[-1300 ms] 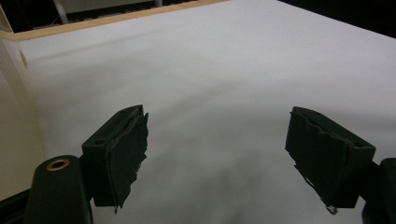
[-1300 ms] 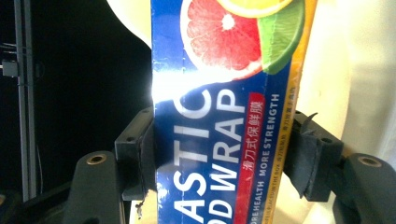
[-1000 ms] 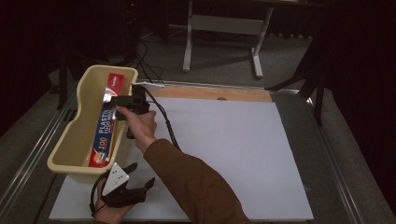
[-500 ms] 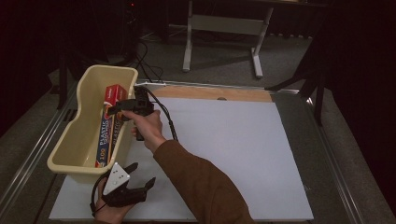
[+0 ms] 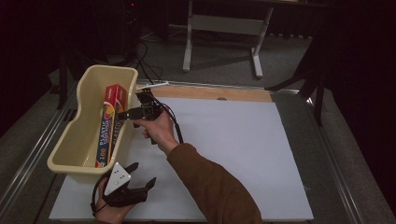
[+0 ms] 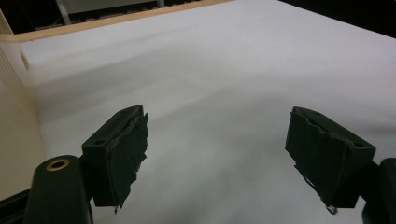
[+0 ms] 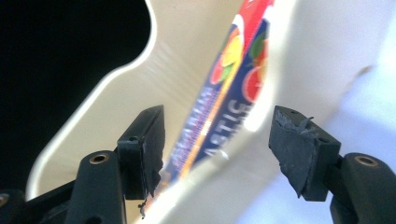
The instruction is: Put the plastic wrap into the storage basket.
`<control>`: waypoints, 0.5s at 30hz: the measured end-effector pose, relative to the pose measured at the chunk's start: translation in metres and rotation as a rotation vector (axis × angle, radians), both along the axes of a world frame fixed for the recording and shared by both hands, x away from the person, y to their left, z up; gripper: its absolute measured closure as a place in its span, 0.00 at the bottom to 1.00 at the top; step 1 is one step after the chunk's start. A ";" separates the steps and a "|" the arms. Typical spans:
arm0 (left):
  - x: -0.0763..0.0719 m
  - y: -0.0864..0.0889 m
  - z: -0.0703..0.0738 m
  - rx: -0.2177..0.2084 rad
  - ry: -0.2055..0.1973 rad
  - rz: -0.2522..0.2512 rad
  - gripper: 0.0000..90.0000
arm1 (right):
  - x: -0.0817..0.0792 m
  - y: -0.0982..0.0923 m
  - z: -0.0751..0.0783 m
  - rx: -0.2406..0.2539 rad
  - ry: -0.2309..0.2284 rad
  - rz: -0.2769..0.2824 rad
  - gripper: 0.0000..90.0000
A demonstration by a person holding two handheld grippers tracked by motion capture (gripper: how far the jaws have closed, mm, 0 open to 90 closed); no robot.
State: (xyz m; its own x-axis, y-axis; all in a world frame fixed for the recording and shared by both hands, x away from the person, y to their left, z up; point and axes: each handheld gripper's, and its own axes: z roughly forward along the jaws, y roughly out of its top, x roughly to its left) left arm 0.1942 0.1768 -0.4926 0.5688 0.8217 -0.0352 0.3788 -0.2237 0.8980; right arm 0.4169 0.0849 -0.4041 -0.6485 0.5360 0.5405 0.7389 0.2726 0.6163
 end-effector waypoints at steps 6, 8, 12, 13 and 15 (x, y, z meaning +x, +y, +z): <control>0.000 -0.002 0.000 0.009 0.000 -0.001 0.23 | -0.005 -0.026 0.005 -0.087 -0.180 0.010 0.38; 0.000 -0.002 0.000 0.009 -0.001 -0.001 0.23 | -0.005 -0.037 0.006 -0.114 -0.219 0.001 0.38; 0.000 -0.003 0.001 0.016 -0.004 -0.004 0.23 | -0.005 -0.063 0.004 -0.155 -0.259 -0.009 0.37; 0.000 -0.004 0.001 0.018 -0.005 -0.005 0.23 | -0.005 -0.070 0.002 -0.164 -0.267 -0.013 0.37; 0.001 -0.004 0.001 0.018 -0.003 -0.005 0.23 | -0.006 -0.084 -0.002 -0.180 -0.278 -0.018 0.35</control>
State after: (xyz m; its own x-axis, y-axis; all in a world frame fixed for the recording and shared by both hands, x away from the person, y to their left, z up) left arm 0.1948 0.1727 -0.4921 0.5732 0.8192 -0.0189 0.3748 -0.2417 0.8950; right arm 0.4105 0.0010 -0.4060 -0.7477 0.6191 0.2399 0.5548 0.3840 0.7381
